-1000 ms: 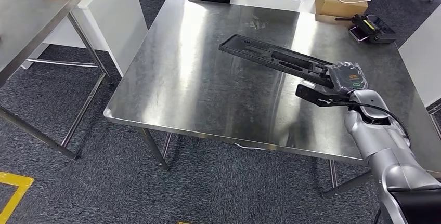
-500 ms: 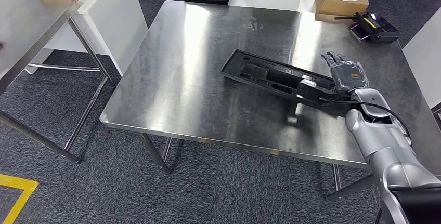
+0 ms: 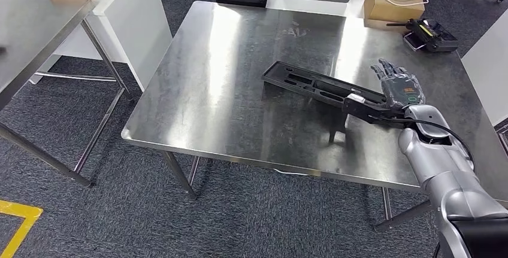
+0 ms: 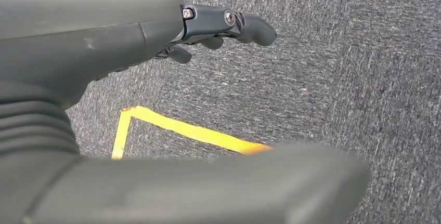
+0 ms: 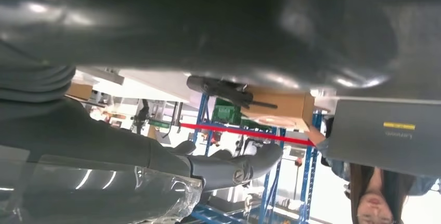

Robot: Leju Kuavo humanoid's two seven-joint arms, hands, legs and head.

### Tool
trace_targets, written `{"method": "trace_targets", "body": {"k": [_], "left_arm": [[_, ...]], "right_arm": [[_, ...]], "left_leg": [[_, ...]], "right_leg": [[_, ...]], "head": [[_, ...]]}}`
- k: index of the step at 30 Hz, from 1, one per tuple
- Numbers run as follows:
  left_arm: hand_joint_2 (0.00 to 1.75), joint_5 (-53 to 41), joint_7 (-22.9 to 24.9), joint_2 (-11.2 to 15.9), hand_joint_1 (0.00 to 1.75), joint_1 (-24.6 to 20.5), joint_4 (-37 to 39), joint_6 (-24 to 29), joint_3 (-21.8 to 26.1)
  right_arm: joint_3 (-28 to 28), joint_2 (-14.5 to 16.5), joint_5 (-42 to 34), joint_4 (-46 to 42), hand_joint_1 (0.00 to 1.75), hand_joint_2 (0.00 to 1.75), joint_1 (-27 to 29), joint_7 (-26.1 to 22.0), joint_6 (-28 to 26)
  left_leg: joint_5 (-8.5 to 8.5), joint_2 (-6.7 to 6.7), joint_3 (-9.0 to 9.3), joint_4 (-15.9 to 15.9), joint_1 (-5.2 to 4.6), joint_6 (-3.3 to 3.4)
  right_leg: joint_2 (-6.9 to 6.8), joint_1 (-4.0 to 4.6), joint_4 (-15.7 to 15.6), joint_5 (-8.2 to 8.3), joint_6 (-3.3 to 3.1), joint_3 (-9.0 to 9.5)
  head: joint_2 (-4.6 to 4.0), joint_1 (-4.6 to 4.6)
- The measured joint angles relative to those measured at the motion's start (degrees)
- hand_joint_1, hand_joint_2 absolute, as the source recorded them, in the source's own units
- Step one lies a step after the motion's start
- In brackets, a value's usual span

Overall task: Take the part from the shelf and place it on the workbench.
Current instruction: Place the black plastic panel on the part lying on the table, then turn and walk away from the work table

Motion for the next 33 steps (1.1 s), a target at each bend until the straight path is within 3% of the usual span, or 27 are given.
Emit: {"method": "trace_targets", "body": {"k": [1,3,5,7,8,9,11,13,14,15,16,19,21,24,26,28,29,30,31,33], "left_arm": [[0.0,-0.05,-0.05,-0.03,0.0,0.0,0.0,0.02,0.0],[0.0,-0.1,-0.14,-0.04,0.0,-0.01,-0.02,0.04,0.0],[0.0,-0.12,-0.17,0.01,0.0,-0.03,-0.05,0.08,0.0],[0.0,-0.13,-0.22,0.03,0.0,-0.03,-0.07,0.1,0.0],[0.0,-0.13,-0.25,0.07,0.0,-0.02,-0.07,0.07,0.0],[0.0,-0.13,-0.27,0.1,0.0,0.01,-0.07,-0.01,-0.01],[0.0,-0.14,-0.32,0.14,0.0,0.0,-0.07,-0.19,-0.02],[0.0,-0.15,-0.36,0.12,0.0,-0.01,-0.07,-0.3,-0.02],[0.0,-0.14,-0.37,0.12,0.0,0.0,-0.07,-0.32,-0.02],[0.0,-0.13,-0.37,0.12,0.0,0.01,-0.07,-0.36,-0.02],[0.0,-0.12,-0.37,0.12,0.0,0.0,-0.07,-0.41,-0.02],[0.0,-0.12,-0.43,0.15,0.0,-0.07,-0.09,-0.52,-0.02],[0.0,-0.11,-0.52,0.15,0.0,-0.1,-0.11,-0.53,0.01],[0.0,-0.1,-0.61,0.1,0.0,-0.12,-0.11,-0.57,0.29],[0.0,-0.09,-0.66,0.05,0.0,-0.16,-0.12,-0.68,0.47],[0.0,-0.06,-0.63,0.05,0.0,-0.13,-0.13,-0.79,0.68],[0.0,-0.04,-0.6,0.05,0.0,-0.11,-0.13,-0.82,0.81],[0.0,-0.03,-0.56,0.03,0.0,-0.1,-0.13,-0.86,0.95],[0.0,-0.03,-0.51,-0.01,0.0,-0.1,-0.13,-0.92,1.07],[0.0,-0.03,-0.39,-0.11,0.0,-0.11,-0.13,-1.14,1.27]], "right_arm": [[-0.01,0.0,0.02,0.07,0.0,0.0,0.03,0.02,-0.01],[-0.04,-0.01,0.06,0.11,0.0,0.0,-0.1,0.05,-0.03],[-0.08,-0.04,0.1,0.12,0.0,0.0,-0.18,0.05,-0.05],[-0.1,-0.04,0.15,0.13,0.0,0.0,-0.14,0.07,-0.07],[-0.1,-0.02,0.18,0.14,0.0,0.0,-0.16,0.08,-0.08],[-0.1,0.04,0.23,0.14,0.0,0.0,-0.17,0.09,-0.09],[-0.11,0.13,0.38,0.14,0.0,0.0,-0.25,0.13,-0.16],[-0.12,0.16,0.49,0.14,0.0,0.0,-0.24,0.23,-0.22],[-0.13,0.17,0.56,0.14,0.0,0.0,-0.18,0.34,-0.25],[-0.13,0.17,0.64,0.14,0.0,0.0,-0.11,0.51,-0.29],[-0.13,0.17,0.75,0.14,0.0,0.0,-0.05,0.69,-0.33],[-0.14,0.14,0.98,0.13,0.0,0.0,-0.06,1.08,-0.57],[-0.16,0.13,1.06,0.12,0.0,0.0,-0.11,1.19,-0.79],[-0.2,0.09,1.3,0.14,0.0,0.0,-0.08,1.3,-1.04],[-0.33,-0.05,1.63,0.17,0.0,0.0,-0.07,1.95,-1.15],[-0.48,-0.11,2.17,0.23,0.0,0.0,0.01,3.37,-1.25],[-0.53,-0.1,2.4,0.29,0.0,0.0,0.13,4.17,-1.31],[-0.6,-0.08,2.58,0.37,0.0,0.0,0.26,4.95,-1.38],[-0.72,-0.05,2.76,0.47,0.0,0.0,0.4,5.77,-1.5],[-0.97,0.01,3.09,0.63,0.0,0.0,0.53,7.34,-1.94]], "left_leg": [[0.09,0.01,-0.08,0.05,0.08,-0.15],[0.21,-0.02,-0.36,0.34,0.14,-0.61],[0.41,-0.12,-0.78,0.78,-0.06,-1.27],[0.75,-0.3,-1.26,1.16,-0.21,-1.8],[0.64,-0.38,-1.6,1.48,-0.11,-1.98],[-0.21,-0.36,-2.11,2.29,0.05,-2.26],[-4.23,-0.2,-4.08,6.94,0.47,-3.0],[-9.01,-0.08,-6.66,14.6,0.86,-3.72],[-10.22,-0.06,-7.31,17.42,1.07,-3.95],[-10.27,-0.03,-6.99,18.31,1.22,-4.06],[-9.28,0.02,-5.46,16.89,1.33,-4.05],[-5.94,0.12,2.77,5.38,1.3,-3.5],[-5.67,0.06,5.07,1.58,0.97,-3.07],[-4.27,0.15,4.36,0.93,0.72,-2.05],[-2.7,0.36,3.18,0.47,0.81,-1.08],[-1.42,0.45,1.49,0.5,0.68,-0.61],[-0.79,0.47,0.66,0.52,0.61,-0.6],[-0.18,0.48,-0.16,0.55,0.55,-0.6],[0.43,0.48,-0.92,0.56,0.49,-0.66],[1.54,0.45,-2.2,0.62,0.36,-0.92]], "right_leg": [[-0.03,-0.23,-2.35,0.99,0.69,1.6],[-0.09,-0.67,-10.71,3.48,1.8,6.8],[0.22,-0.49,-15.7,4.78,1.64,9.71],[0.51,-0.32,-16.06,5.1,0.84,9.48],[0.43,-0.63,-16.12,5.25,0.45,9.22],[0.36,-0.84,-16.1,5.56,-0.15,8.9],[0.19,-1.04,-16.15,6.28,-1.47,8.09],[0.04,-0.81,-16.12,7.0,-2.32,7.07],[-0.02,-0.72,-16.1,7.38,-2.45,6.55],[-0.04,-0.68,-16.08,7.75,-2.44,6.07],[-0.05,-0.68,-16.06,8.11,-2.3,5.63],[-0.05,-0.58,-16.04,9.16,-1.53,4.75],[-0.13,-0.45,-16.13,9.88,-0.73,4.55],[-0.22,-0.24,-16.11,10.29,0.44,4.05],[-0.21,-0.05,-12.57,7.09,-0.09,2.23],[-0.2,-0.1,-4.66,2.02,-0.89,-0.4],[-0.19,-0.09,-0.94,0.48,-0.81,-1.24],[-0.18,-0.06,1.26,-0.01,-0.46,-1.3],[-0.18,-0.03,1.25,0.5,0.06,-0.25],[-0.18,0.0,-4.76,2.54,0.82,4.9]], "head": [[0.0,0.0],[0.01,0.08],[0.01,0.06],[0.01,-0.14],[0.0,-0.19],[0.0,-0.33],[0.01,-0.5],[0.01,-0.6],[0.01,-0.6],[0.01,-0.61],[0.01,-0.61],[0.01,-0.6],[0.01,-0.56],[0.0,-0.53],[0.0,-0.33],[0.0,-0.1],[0.0,-0.09],[0.0,-0.08],[0.0,-0.07],[0.01,-0.06]]}}
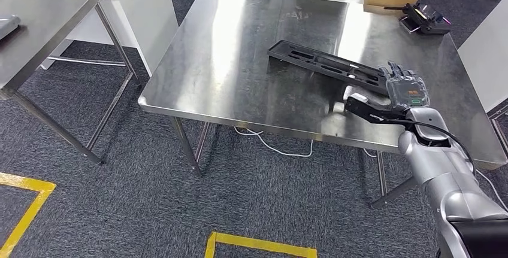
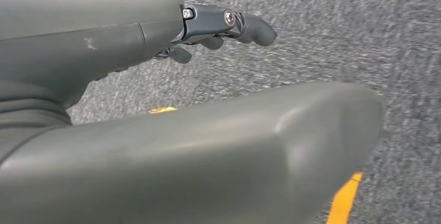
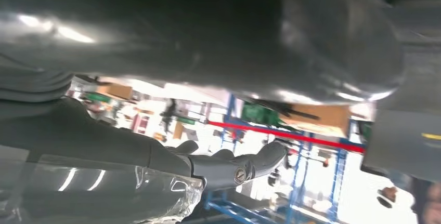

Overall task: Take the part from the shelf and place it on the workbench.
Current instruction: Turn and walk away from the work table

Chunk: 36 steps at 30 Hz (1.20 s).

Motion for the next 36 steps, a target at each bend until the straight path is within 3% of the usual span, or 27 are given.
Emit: {"method": "trace_targets", "body": {"k": [2,3,4,6,7,9,10,11,12,13,14,16,18,19,21,22,24,26,27,28,29,31,33,35,36], "left_arm": [[0.0,-0.01,0.08,-0.07,0.0,-0.01,0.0,-0.21,0.1],[0.0,-0.01,0.09,-0.07,0.0,-0.02,0.0,-0.27,0.13],[0.0,-0.02,0.09,-0.08,0.0,-0.01,0.0,-0.28,0.17],[0.0,-0.02,0.1,-0.03,0.0,0.07,0.0,-0.3,0.38],[0.0,-0.02,0.11,-0.02,0.0,0.12,0.0,-0.31,0.49],[0.0,-0.02,0.13,-0.02,0.0,0.17,0.0,-0.32,0.63],[0.0,-0.03,0.13,-0.05,0.0,0.17,0.0,-0.32,0.66],[0.0,-0.03,0.13,-0.07,0.0,0.17,0.0,-0.32,0.73],[0.0,-0.04,0.13,-0.07,0.0,0.16,0.0,-0.32,0.81],[0.0,-0.04,0.13,-0.07,0.0,0.16,0.0,-0.32,0.91],[0.0,-0.04,0.13,-0.07,0.0,0.16,0.0,-0.32,0.98],[0.0,-0.04,0.13,-0.07,0.0,0.1,-0.01,-0.33,1.04],[0.0,-0.06,0.12,-0.05,0.0,-0.01,-0.02,-0.34,1.06],[0.0,-0.07,0.12,-0.04,0.0,-0.04,-0.02,-0.34,1.07],[0.0,-0.09,0.13,-0.07,0.0,-0.05,-0.01,-0.31,1.1],[0.0,-0.09,0.13,-0.12,0.0,-0.07,0.0,-0.28,1.12],[0.0,-0.09,0.12,-0.17,0.0,-0.11,-0.01,-0.23,1.22],[0.0,-0.1,0.11,-0.14,0.0,-0.08,-0.02,-0.21,1.41],[0.0,-0.13,0.11,-0.14,0.0,-0.06,-0.02,-0.22,1.5],[0.0,-0.22,0.11,-0.17,0.0,-0.05,-0.02,-0.23,1.57],[0.0,-0.33,0.14,-0.22,0.0,-0.06,-0.02,-0.25,1.62],[0.0,-0.55,0.28,-0.37,0.0,-0.08,-0.03,-0.25,1.68],[0.0,-0.7,0.49,-0.51,0.0,-0.14,-0.04,-0.21,1.72],[0.0,-0.98,0.73,-0.61,0.0,-0.15,-0.04,-0.15,1.78],[0.0,-1.13,0.84,-0.61,0.0,-0.12,-0.03,-0.11,1.84]], "right_arm": [[-0.26,0.05,0.28,0.07,0.0,0.0,0.01,1.31,-0.83],[-0.43,0.07,0.39,0.13,0.0,0.0,0.11,1.95,-1.44],[-0.63,0.09,0.51,0.25,0.0,0.0,0.32,2.64,-2.11],[-1.05,0.15,0.76,0.67,0.0,0.0,1.04,3.89,-3.48],[-1.25,0.21,0.89,0.88,0.0,0.0,1.37,4.33,-3.98],[-1.56,0.34,1.03,1.15,0.0,0.0,1.86,4.77,-4.57],[-1.66,0.39,1.05,1.24,0.0,0.0,2.02,4.88,-4.65],[-1.73,0.42,1.06,1.33,0.0,0.0,2.2,4.94,-4.69],[-1.78,0.43,1.06,1.45,0.0,0.0,2.37,4.97,-4.71],[-1.81,0.44,1.06,1.57,0.0,0.0,2.57,4.99,-4.72],[-1.85,0.45,1.06,1.7,0.0,0.0,2.76,4.99,-4.72],[-1.92,0.43,1.06,1.87,0.0,0.0,2.93,5.01,-4.73],[-1.97,0.39,1.1,1.92,0.0,0.0,2.89,5.08,-4.83],[-1.98,0.39,1.2,1.94,0.0,0.0,2.87,5.25,-5.02],[-2.04,0.3,1.69,2.03,0.0,0.0,3.12,6.18,-6.02],[-2.14,0.2,2.0,2.1,0.0,0.0,3.43,6.86,-6.89],[-2.6,-0.12,2.37,2.29,0.0,0.0,4.41,8.03,-9.23],[-3.22,-0.36,2.28,2.55,0.0,0.0,5.82,8.83,-11.76],[-3.55,-0.42,2.16,2.74,0.0,0.0,6.66,9.22,-12.87],[-3.94,-0.42,1.97,2.97,0.0,0.0,7.56,9.67,-13.88],[-4.38,-0.38,1.75,3.22,0.0,0.0,8.45,10.13,-14.81],[-5.42,-0.16,1.26,3.68,0.0,0.0,10.1,11.14,-16.96],[-6.67,0.26,0.78,4.11,0.0,0.0,11.74,12.05,-19.33],[-8.08,0.9,0.28,4.85,0.0,0.0,13.83,12.8,-21.04],[-8.8,1.39,-0.04,5.38,0.0,0.44,15.03,13.1,-21.54]], "left_leg": [[0.97,-0.05,-0.88,0.16,-0.33,-0.48],[1.42,-0.07,-1.12,0.23,-0.48,-0.74],[1.85,-0.1,-1.31,0.25,-0.6,-0.98],[2.0,-0.21,-1.75,0.5,-0.49,-1.51],[0.64,-0.26,-2.28,1.45,-0.33,-1.83],[-4.82,-0.31,-4.04,6.37,0.13,-2.61],[-7.78,-0.3,-4.99,10.05,0.36,-3.0],[-9.69,-0.29,-5.69,13.69,0.62,-3.37],[-10.24,-0.28,-5.87,16.34,0.91,-3.71],[-9.49,-0.26,-5.23,17.31,1.21,-4.0],[-7.91,-0.24,-3.55,16.17,1.52,-4.22],[-5.86,-0.27,2.1,9.11,1.9,-4.42],[-6.6,-0.42,6.24,2.82,1.76,-4.16],[-7.11,-0.49,6.84,1.55,1.49,-3.86],[-6.31,-0.35,6.28,1.0,1.13,-2.78],[-5.6,-0.25,5.82,0.78,1.02,-2.08],[-4.06,-0.07,4.53,0.4,0.99,-0.85],[-2.68,-0.11,2.79,0.44,0.81,-0.34],[-2.0,-0.11,1.91,0.47,0.75,-0.34],[-1.31,-0.11,0.99,0.51,0.72,-0.4],[-0.64,-0.11,0.14,0.54,0.7,-0.52],[0.67,-0.11,-1.43,0.63,0.63,-0.98],[1.9,-0.1,-2.39,0.71,0.42,-1.61],[2.98,-0.16,-2.69,0.62,0.33,-2.19],[3.23,-0.19,-2.79,0.61,0.46,-2.5]], "right_leg": [[0.03,0.34,-8.48,0.38,-0.24,5.96],[0.07,0.54,-11.06,0.07,-0.58,7.44],[0.1,0.77,-12.3,-0.14,-0.93,8.02],[-0.03,0.26,-12.52,0.38,-1.86,7.31],[-0.16,-0.06,-12.53,0.92,-2.58,6.98],[-0.33,-0.5,-12.54,2.26,-3.71,5.86],[-0.33,-0.48,-12.49,2.91,-4.0,5.06],[-0.33,-0.47,-12.42,3.52,-3.96,4.27],[-0.32,-0.49,-12.34,4.07,-3.81,3.5],[-0.32,-0.55,-12.2,4.55,-3.59,2.76],[-0.32,-0.64,-12.0,4.98,-3.29,2.03],[-0.31,-0.73,-11.4,5.62,-2.59,0.82],[-0.39,-0.64,-11.01,6.23,-1.71,0.14],[-0.45,-0.58,-11.05,6.64,-1.21,-0.02],[-0.53,-0.5,-11.21,7.34,-0.18,-0.29],[-0.49,-0.46,-10.67,6.7,-0.1,-0.81],[-0.4,-0.55,-6.49,2.76,-0.78,-2.66],[-0.25,-0.54,1.04,-1.88,-1.22,-4.78],[-0.18,-0.5,4.14,-2.85,-0.91,-5.22],[-0.12,-0.48,5.67,-2.65,-0.3,-4.83],[-0.08,-0.48,5.15,-1.55,0.4,-3.44],[-0.08,-0.52,-1.33,0.3,1.11,2.08],[-0.01,-0.02,-9.51,-0.52,0.39,7.5],[0.04,0.55,-12.62,-1.27,-0.71,8.85],[-0.03,0.21,-12.49,-0.89,-1.3,8.36]], "head": [[0.0,-0.05],[-0.01,-0.12],[0.0,-0.2],[0.0,-0.3],[0.0,-0.34],[0.01,-0.5],[0.01,-0.62],[0.01,-0.67],[0.0,-0.67],[0.0,-0.69],[0.0,-0.68],[0.0,-0.72],[0.01,-0.65],[0.01,-0.62],[0.0,-0.62],[-0.01,-0.61],[0.0,-0.33],[0.01,0.01],[0.01,0.06],[0.01,0.12],[0.0,0.18],[-0.01,0.2],[0.01,0.08],[0.01,-0.17],[0.01,-0.28]]}}
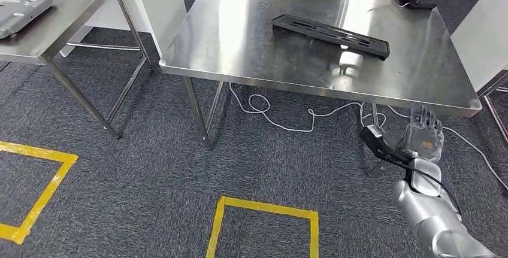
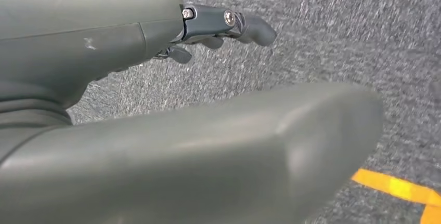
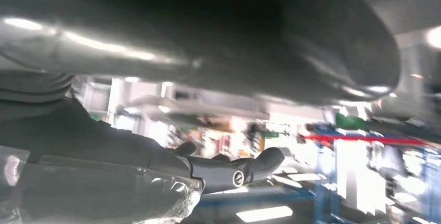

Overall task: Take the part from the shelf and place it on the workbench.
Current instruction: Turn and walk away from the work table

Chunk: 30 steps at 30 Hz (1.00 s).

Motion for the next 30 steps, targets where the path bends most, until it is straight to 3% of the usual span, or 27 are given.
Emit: {"method": "trace_targets", "body": {"k": [1,3,5,6,7,8,9,11,13,15,17,18,20,21,22,23,25,27,28,29,30], "left_arm": [[0.0,-0.17,0.1,0.01,0.0,0.04,0.01,0.04,0.05],[0.0,-0.46,0.23,-0.03,0.0,0.08,0.01,0.08,0.11],[0.0,-0.79,0.27,-0.07,0.0,0.02,0.01,0.03,0.11],[0.0,-1.0,0.27,-0.08,0.0,-0.02,0.01,-0.02,0.1],[0.0,-1.23,0.27,-0.07,0.0,-0.04,0.01,-0.08,0.1],[0.0,-1.5,0.27,-0.05,0.0,-0.06,-0.01,-0.16,0.1],[0.0,-1.76,0.27,-0.04,0.0,-0.13,-0.02,-0.22,0.1],[0.0,-2.37,0.3,-0.02,0.0,-0.52,-0.05,-0.32,0.09],[0.0,-3.13,0.33,0.0,0.0,-1.01,-0.08,-0.41,0.07],[0.0,-3.87,0.44,0.04,0.0,-1.27,-0.09,-0.5,0.05],[0.0,-4.73,0.66,0.0,0.0,-1.57,-0.11,-0.56,-0.02],[0.0,-5.16,0.82,-0.01,0.0,-1.73,-0.15,-0.59,-0.09],[0.0,-5.89,1.22,0.03,0.0,-2.0,-0.3,-0.63,-0.3],[0.0,-6.16,1.38,0.05,0.0,-2.09,-0.36,-0.63,-0.39],[0.0,-6.4,1.51,0.05,0.0,-2.18,-0.4,-0.67,-0.46],[0.0,-6.58,1.6,0.04,0.0,-2.27,-0.42,-0.7,-0.52],[0.0,-6.88,1.72,-0.04,0.0,-2.46,-0.44,-0.78,-0.74],[0.0,-7.18,1.78,-0.15,0.0,-2.69,-0.47,-0.78,-0.94],[0.0,-7.39,1.78,-0.19,0.0,-2.83,-0.49,-0.77,-0.99],[0.0,-7.57,1.79,-0.22,0.0,-2.95,-0.5,-0.74,-1.02],[0.0,-7.71,1.82,-0.24,0.0,-3.04,-0.51,-0.7,-1.08]], "right_arm": [[-0.72,0.55,-0.37,0.55,0.0,0.87,1.25,0.21,-0.25],[-2.24,1.9,-1.28,1.55,0.0,1.75,3.88,0.23,-0.47],[-3.93,3.2,-2.58,2.56,0.0,1.75,6.66,-0.27,-0.52],[-4.85,3.85,-3.51,3.1,0.0,1.75,8.09,-0.79,-0.39],[-5.87,4.51,-4.63,3.68,0.0,1.75,9.58,-1.5,-0.13],[-6.96,5.2,-5.74,4.2,0.0,1.75,11.01,-2.28,0.29],[-8.06,5.94,-6.62,4.66,0.0,1.75,12.37,-2.92,0.94],[-10.03,7.36,-7.86,5.48,0.0,1.75,14.55,-3.52,3.87],[-11.67,8.72,-8.75,6.39,0.0,1.75,16.29,-3.6,8.45],[-13.34,10.11,-10.06,7.34,0.0,1.75,18.21,-3.79,12.72],[-15.2,11.24,-11.97,8.17,0.0,1.75,20.33,-4.28,16.59],[-16.12,11.7,-12.81,8.54,0.0,1.75,21.38,-4.56,18.22],[-17.68,12.57,-13.55,9.19,0.0,1.75,23.3,-4.77,20.65],[-18.23,12.94,-13.51,9.5,0.0,1.75,24.14,-4.67,21.38],[-18.6,13.27,-13.3,9.78,0.0,1.75,24.91,-4.45,22.0],[-18.82,13.57,-13.07,10.02,0.0,1.75,25.6,-4.23,22.55],[-19.14,14.11,-12.84,10.33,0.0,1.75,26.65,-4.1,23.31],[-19.51,14.66,-12.84,10.47,0.0,1.75,27.25,-4.6,23.67],[-19.7,14.98,-13.06,10.56,0.0,1.75,27.54,-5.0,23.7],[-19.96,15.36,-13.52,10.67,0.0,1.75,27.82,-5.47,23.71],[-20.35,15.74,-14.19,10.81,0.0,1.75,28.2,-5.91,23.81]], "left_leg": [[-0.79,-0.02,-0.29,0.43,0.18,-0.33],[-5.69,-0.03,-1.45,3.99,0.52,-1.02],[-11.71,-0.06,-3.01,11.12,0.63,-1.6],[-13.01,-0.07,-3.37,14.42,0.7,-1.85],[-12.93,-0.06,-3.03,16.4,0.83,-2.07],[-11.79,-0.05,-1.77,16.5,1.02,-2.24],[-10.33,-0.05,0.45,14.68,1.23,-2.34],[-9.61,-0.25,6.45,7.18,1.44,-2.32],[-10.88,-0.56,10.02,1.5,1.17,-1.84],[-10.62,-0.6,10.04,0.14,0.73,-0.79],[-9.13,-0.32,9.1,-0.42,0.54,0.62],[-8.3,-0.19,8.41,-0.68,0.53,1.24],[-6.9,-0.07,6.69,-0.69,0.38,1.87],[-6.25,0.0,5.81,-0.67,0.31,1.89],[-5.58,0.1,4.89,-0.64,0.25,1.85],[-4.9,0.21,3.97,-0.62,0.21,1.73],[-3.67,0.36,2.41,-0.55,0.21,1.33],[-2.53,0.62,1.35,-0.48,0.08,0.71],[-1.95,0.76,1.13,-0.52,-0.03,0.43],[-1.39,0.86,0.95,-0.56,-0.11,0.23],[-0.89,0.85,0.82,-0.63,-0.11,0.08]], "right_leg": [[-0.1,-0.25,0.05,0.48,-0.65,-0.27],[-0.38,-0.82,0.02,1.77,-2.04,-1.18],[-0.56,-0.66,0.13,3.14,-2.65,-2.62],[-0.6,-0.62,0.22,3.77,-2.59,-3.43],[-0.67,-0.61,0.36,4.35,-2.46,-4.31],[-0.71,-0.66,0.56,4.84,-2.23,-5.17],[-0.74,-0.75,0.83,5.26,-1.97,-6.0],[-0.72,-0.81,1.47,5.99,-1.24,-7.36],[-0.74,-0.69,1.67,6.9,-0.31,-8.15],[-0.76,-0.49,1.27,7.95,0.68,-8.48],[-0.61,-0.5,2.17,6.77,0.81,-9.39],[-0.51,-0.5,4.17,4.7,0.4,-10.29],[-0.3,-0.62,11.24,-0.68,-0.47,-12.49],[-0.22,-0.61,14.86,-2.38,-0.41,-13.11],[-0.15,-0.6,17.24,-2.9,0.01,-13.07],[-0.11,-0.58,17.77,-2.32,0.64,-12.06],[-0.09,-0.58,12.81,0.05,1.64,-7.09],[-0.05,-0.2,3.76,0.06,1.34,-0.63],[0.02,0.0,0.59,-0.45,0.93,1.23],[0.1,0.19,-1.26,-0.91,0.57,2.16],[0.14,0.09,-1.64,-0.81,0.29,1.83]], "head": [[-0.01,-0.04],[-0.01,-0.17],[-0.02,-0.25],[-0.02,-0.25],[-0.02,-0.25],[-0.02,-0.25],[-0.02,-0.26],[-0.01,-0.32],[-0.01,-0.37],[-0.01,-0.35],[0.0,-0.26],[-0.01,-0.11],[-0.01,0.25],[-0.01,0.34],[-0.01,0.38],[-0.01,0.41],[-0.01,0.44],[0.0,0.38],[0.0,0.29],[-0.01,0.24],[-0.01,0.15]]}}
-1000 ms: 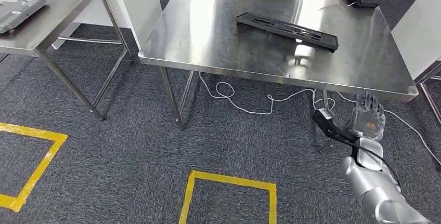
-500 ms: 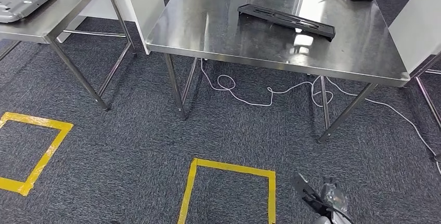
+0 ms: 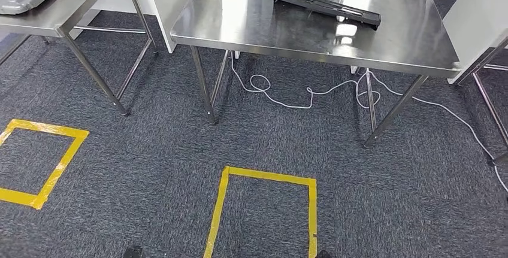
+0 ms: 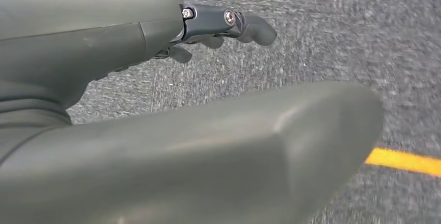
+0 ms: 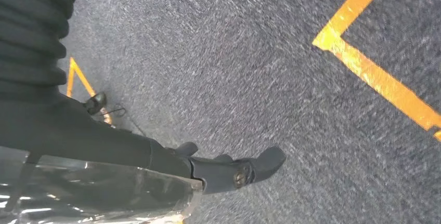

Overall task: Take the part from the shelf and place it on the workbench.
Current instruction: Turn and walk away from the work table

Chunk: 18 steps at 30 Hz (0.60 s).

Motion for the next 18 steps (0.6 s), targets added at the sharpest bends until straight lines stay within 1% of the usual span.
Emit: {"method": "trace_targets", "body": {"k": [1,2,3,4,5,6,7,8,9,10,11,12,13,14,15,16,17,18], "left_arm": [[0.0,-0.14,0.05,-0.02,0.0,-0.08,-0.01,0.04,-0.09],[0.0,-0.21,0.14,-0.05,0.0,-0.12,-0.01,0.07,-0.22],[0.0,-0.33,0.24,-0.1,0.0,-0.14,-0.01,0.1,-0.39],[0.0,-0.48,0.33,-0.15,0.0,-0.19,-0.01,0.13,-0.55],[0.0,-0.64,0.42,-0.2,0.0,-0.25,-0.01,0.15,-0.68],[0.0,-0.79,0.48,-0.24,0.0,-0.32,-0.01,0.17,-0.76],[0.0,-0.87,0.52,-0.26,0.0,-0.42,-0.01,0.2,-0.8],[0.0,-0.9,0.56,-0.27,0.0,-0.52,-0.01,0.22,-0.81],[0.0,-0.92,0.59,-0.27,0.0,-0.63,-0.01,0.24,-0.81],[0.0,-0.94,0.61,-0.27,0.0,-0.76,-0.01,0.25,-0.82],[0.0,-0.95,0.62,-0.3,0.0,-0.95,-0.01,0.25,-0.83],[0.0,-0.97,0.61,-0.34,0.0,-1.15,-0.01,0.26,-0.84],[0.0,-0.98,0.61,-0.38,0.0,-1.31,-0.01,0.26,-0.84],[0.0,-1.02,0.61,-0.43,0.0,-1.42,-0.02,0.26,-0.85],[0.0,-1.09,0.62,-0.47,0.0,-1.46,-0.02,0.26,-0.86],[0.0,-1.16,0.66,-0.55,0.0,-1.48,-0.01,0.25,-0.87],[0.0,-1.27,0.73,-0.66,0.0,-1.54,-0.01,0.25,-0.9],[0.0,-1.37,0.82,-0.76,0.0,-1.6,-0.01,0.27,-0.95]], "right_arm": [[-0.46,0.34,-0.79,0.16,0.0,1.75,0.32,-0.38,0.16],[-1.0,0.66,-1.49,0.28,0.0,1.75,0.56,-0.73,0.44],[-1.54,0.9,-2.13,0.38,0.0,1.75,0.76,-1.04,0.82],[-2.08,1.12,-2.7,0.45,0.0,1.75,0.83,-1.36,1.18],[-2.6,1.32,-3.36,0.51,0.0,1.75,0.89,-1.68,1.5],[-3.2,1.44,-4.14,0.55,0.0,1.75,0.94,-1.96,1.7],[-3.9,1.56,-4.96,0.61,0.0,1.75,0.98,-2.17,1.77],[-4.61,1.63,-5.69,0.66,0.0,1.75,1.05,-2.32,1.75],[-5.31,1.68,-6.26,0.7,0.0,1.75,1.13,-2.42,1.72],[-5.94,1.72,-6.6,0.74,0.0,1.75,1.21,-2.49,1.68],[-6.44,1.74,-6.75,0.77,0.0,1.75,1.27,-2.54,1.64],[-6.81,1.77,-6.84,0.79,0.0,1.75,1.3,-2.6,1.63],[-7.14,1.8,-6.91,0.81,0.0,1.75,1.29,-2.67,1.61],[-7.45,1.83,-7.07,0.83,0.0,1.75,1.29,-2.76,1.6],[-7.8,1.86,-7.32,0.86,0.0,1.75,1.34,-2.85,1.59],[-8.19,1.87,-7.64,0.92,0.0,1.75,1.41,-2.93,1.58],[-8.62,1.85,-7.97,0.98,0.0,1.75,1.5,-3.0,1.58],[-9.02,1.87,-8.24,1.04,0.0,1.75,1.61,-3.06,1.58]], "left_leg": [[-0.16,-0.11,-0.29,0.11,0.1,-0.2],[-1.35,-0.2,-0.7,0.86,0.25,-0.47],[-3.52,-0.28,-1.28,2.59,0.42,-0.8],[-6.54,-0.34,-2.04,5.66,0.58,-1.13],[-9.51,-0.35,-2.81,9.61,0.65,-1.38],[-11.65,-0.37,-3.45,13.57,0.71,-1.58],[-12.65,-0.38,-3.58,16.45,0.79,-1.73],[-12.38,-0.38,-2.77,17.28,0.92,-1.85],[-11.31,-0.38,-1.03,16.1,1.09,-1.95],[-10.11,-0.39,1.6,13.05,1.33,-2.05],[-9.68,-0.54,4.41,9.33,1.43,-2.16],[-9.71,-0.75,6.54,6.09,1.44,-2.18],[-10.09,-0.95,7.83,3.81,1.34,-2.12],[-10.46,-1.15,8.15,2.83,1.09,-1.93],[-10.16,-1.17,7.87,2.54,0.88,-1.47],[-9.69,-1.04,7.51,2.38,0.8,-0.85],[-9.09,-0.92,7.04,2.23,0.69,-0.08],[-8.37,-0.77,6.42,2.04,0.65,0.72]], "right_leg": [[-0.03,-0.37,0.23,0.38,-0.27,-0.4],[-0.1,-0.64,0.38,0.77,-0.8,-0.76],[-0.2,-0.87,0.49,1.23,-1.45,-1.21],[-0.28,-0.91,0.69,1.67,-2.08,-1.57],[-0.34,-0.79,0.97,2.07,-2.55,-2.19],[-0.4,-0.72,1.34,2.38,-2.72,-2.87],[-0.45,-0.7,1.8,2.65,-2.72,-3.66],[-0.48,-0.76,2.32,2.89,-2.63,-4.51],[-0.48,-0.85,2.87,3.1,-2.48,-5.36],[-0.46,-0.95,3.44,3.29,-2.29,-6.15],[-0.43,-0.93,3.94,3.51,-2.03,-6.9],[-0.41,-0.85,4.31,3.76,-1.65,-7.49],[-0.4,-0.73,4.57,4.08,-1.18,-7.9],[-0.4,-0.59,4.63,4.47,-0.6,-8.21],[-0.37,-0.46,4.56,4.95,0.04,-8.4],[-0.35,-0.45,4.66,5.08,0.51,-8.62],[-0.3,-0.46,5.09,4.52,0.71,-9.03],[-0.26,-0.47,6.39,2.99,0.6,-9.73]], "head": [[0.0,-0.08],[0.0,-0.17],[0.0,-0.4],[0.0,-0.57],[0.01,-0.72],[0.0,-0.8],[0.0,-0.81],[0.0,-0.82],[-0.01,-0.81],[0.0,-0.85],[0.0,-0.87],[0.01,-0.84],[0.01,-0.82],[0.01,-0.8],[0.01,-0.74],[0.01,-0.77],[0.01,-0.79],[0.01,-0.61]]}}
